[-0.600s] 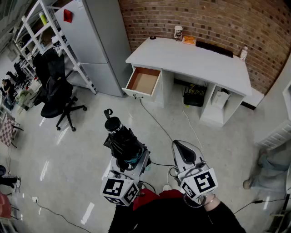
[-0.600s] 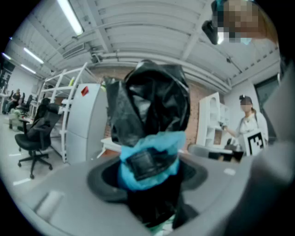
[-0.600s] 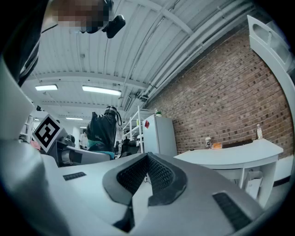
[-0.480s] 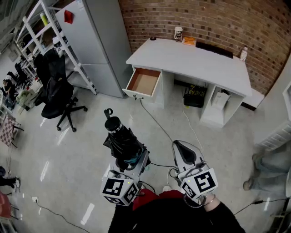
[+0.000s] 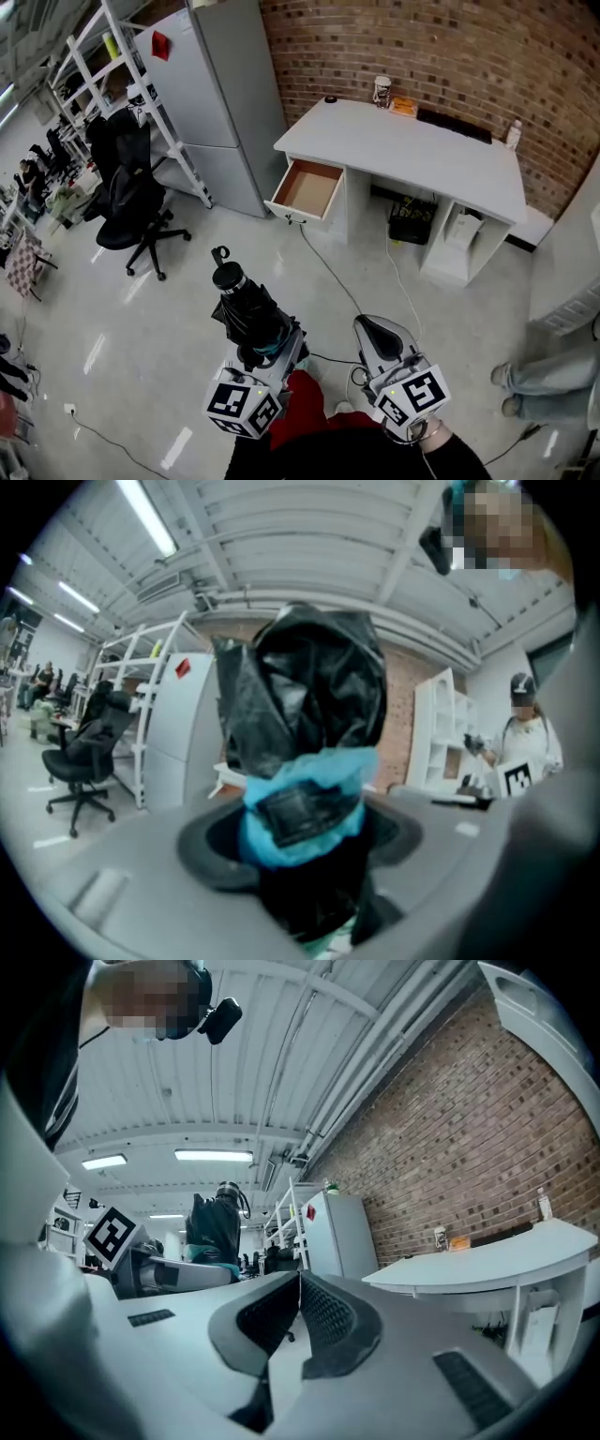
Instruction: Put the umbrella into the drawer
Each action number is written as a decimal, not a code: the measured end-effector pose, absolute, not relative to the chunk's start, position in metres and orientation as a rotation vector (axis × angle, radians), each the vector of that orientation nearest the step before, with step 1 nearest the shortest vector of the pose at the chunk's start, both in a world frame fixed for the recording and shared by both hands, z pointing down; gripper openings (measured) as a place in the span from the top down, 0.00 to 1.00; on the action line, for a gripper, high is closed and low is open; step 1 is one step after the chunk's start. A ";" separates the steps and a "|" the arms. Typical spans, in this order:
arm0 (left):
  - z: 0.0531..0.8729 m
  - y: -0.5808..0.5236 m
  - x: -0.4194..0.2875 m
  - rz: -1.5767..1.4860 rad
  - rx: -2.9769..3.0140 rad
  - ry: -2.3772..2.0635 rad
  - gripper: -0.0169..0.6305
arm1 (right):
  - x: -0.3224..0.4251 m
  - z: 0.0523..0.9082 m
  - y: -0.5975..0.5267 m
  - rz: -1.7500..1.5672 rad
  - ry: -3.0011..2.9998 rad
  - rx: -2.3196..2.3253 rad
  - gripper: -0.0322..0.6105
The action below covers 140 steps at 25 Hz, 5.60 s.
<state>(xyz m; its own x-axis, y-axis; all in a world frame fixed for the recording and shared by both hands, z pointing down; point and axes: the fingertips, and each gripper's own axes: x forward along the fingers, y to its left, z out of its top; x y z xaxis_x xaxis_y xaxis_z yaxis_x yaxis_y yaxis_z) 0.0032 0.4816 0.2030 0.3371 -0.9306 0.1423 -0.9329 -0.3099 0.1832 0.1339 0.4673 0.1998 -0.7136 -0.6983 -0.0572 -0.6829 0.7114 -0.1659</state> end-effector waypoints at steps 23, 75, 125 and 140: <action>0.227 0.302 -0.092 -0.024 2.327 -1.573 0.55 | 0.053 0.213 0.298 -0.249 2.801 -1.283 0.94; 0.328 -0.045 -0.124 0.157 2.141 -1.580 0.55 | 0.034 0.311 -0.038 -0.545 2.901 -1.352 0.94; 0.565 -0.195 -0.087 0.500 1.919 -1.468 0.55 | 0.018 0.520 -0.145 -0.887 3.096 -1.334 0.94; 0.597 -0.219 -0.074 0.608 1.848 -1.389 0.55 | 0.018 0.535 -0.153 -0.956 3.071 -1.375 0.94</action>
<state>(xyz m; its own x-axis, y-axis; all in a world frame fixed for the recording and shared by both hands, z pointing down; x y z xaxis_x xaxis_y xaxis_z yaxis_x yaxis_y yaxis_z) -0.0738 -0.2191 0.5970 0.3033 -0.6041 0.7370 -0.9512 -0.1459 0.2718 0.0175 -0.1530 0.5350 -0.6377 -0.5733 0.5145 -0.7640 0.5558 -0.3276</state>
